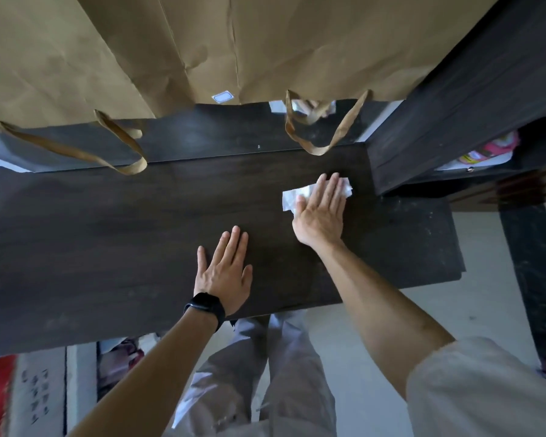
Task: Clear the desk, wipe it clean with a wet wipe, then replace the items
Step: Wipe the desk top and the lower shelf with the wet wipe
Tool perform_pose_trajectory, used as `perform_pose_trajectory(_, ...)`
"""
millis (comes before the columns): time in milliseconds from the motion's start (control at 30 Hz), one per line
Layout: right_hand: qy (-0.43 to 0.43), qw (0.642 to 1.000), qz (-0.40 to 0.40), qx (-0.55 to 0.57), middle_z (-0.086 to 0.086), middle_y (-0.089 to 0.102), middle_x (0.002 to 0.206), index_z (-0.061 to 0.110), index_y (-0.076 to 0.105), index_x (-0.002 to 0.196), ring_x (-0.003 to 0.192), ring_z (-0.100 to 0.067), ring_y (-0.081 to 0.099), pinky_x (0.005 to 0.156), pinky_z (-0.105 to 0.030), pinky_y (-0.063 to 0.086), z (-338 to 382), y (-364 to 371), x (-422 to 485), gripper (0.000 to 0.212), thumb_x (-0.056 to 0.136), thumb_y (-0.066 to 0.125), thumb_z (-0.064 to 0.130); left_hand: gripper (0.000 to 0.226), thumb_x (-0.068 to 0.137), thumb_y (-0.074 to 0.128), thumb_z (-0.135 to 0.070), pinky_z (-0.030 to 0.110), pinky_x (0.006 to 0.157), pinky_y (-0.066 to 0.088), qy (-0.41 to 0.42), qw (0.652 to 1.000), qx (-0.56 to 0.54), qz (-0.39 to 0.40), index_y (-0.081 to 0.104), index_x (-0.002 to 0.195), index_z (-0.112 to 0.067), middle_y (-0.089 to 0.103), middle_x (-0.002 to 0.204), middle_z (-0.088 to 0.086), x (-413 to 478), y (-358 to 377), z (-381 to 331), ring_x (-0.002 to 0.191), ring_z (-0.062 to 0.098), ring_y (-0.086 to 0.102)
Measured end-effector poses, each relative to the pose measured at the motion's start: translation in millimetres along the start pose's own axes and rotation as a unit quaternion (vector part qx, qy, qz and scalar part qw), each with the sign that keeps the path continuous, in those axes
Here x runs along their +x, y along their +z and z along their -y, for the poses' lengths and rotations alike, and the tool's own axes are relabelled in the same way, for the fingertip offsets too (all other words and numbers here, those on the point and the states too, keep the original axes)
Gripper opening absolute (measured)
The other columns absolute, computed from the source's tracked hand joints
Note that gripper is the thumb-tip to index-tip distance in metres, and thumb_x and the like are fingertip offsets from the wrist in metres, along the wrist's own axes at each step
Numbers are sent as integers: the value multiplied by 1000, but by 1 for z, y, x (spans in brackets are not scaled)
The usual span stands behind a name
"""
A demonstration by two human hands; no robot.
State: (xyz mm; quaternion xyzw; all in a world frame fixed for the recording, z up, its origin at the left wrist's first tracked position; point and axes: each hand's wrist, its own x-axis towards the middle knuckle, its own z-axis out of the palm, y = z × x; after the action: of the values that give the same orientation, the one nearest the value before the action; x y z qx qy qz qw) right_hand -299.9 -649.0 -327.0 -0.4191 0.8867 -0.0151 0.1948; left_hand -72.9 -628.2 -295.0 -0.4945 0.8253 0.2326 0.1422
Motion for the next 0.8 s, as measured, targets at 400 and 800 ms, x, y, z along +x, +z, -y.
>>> perform_pose_trajectory(400,-25,999,26,-39,-23,-13,161,-4,-4,153,150,-34,-14,123,-51,6,-8,12,-58,74,102,14,47,63,102,28,-43,55,120,6,19,1000,11,-12,6,158,-23,-3,165,-6,-19,3,9,152,15,0)
perform_pose_trajectory(800,-182,976,8,-121,-7,1,166,9,7,157,153,-23,-3,122,-49,15,-70,30,-144,65,103,20,42,65,94,28,-41,59,115,18,24,998,52,-17,23,156,-20,17,164,2,-66,27,40,149,24,21)
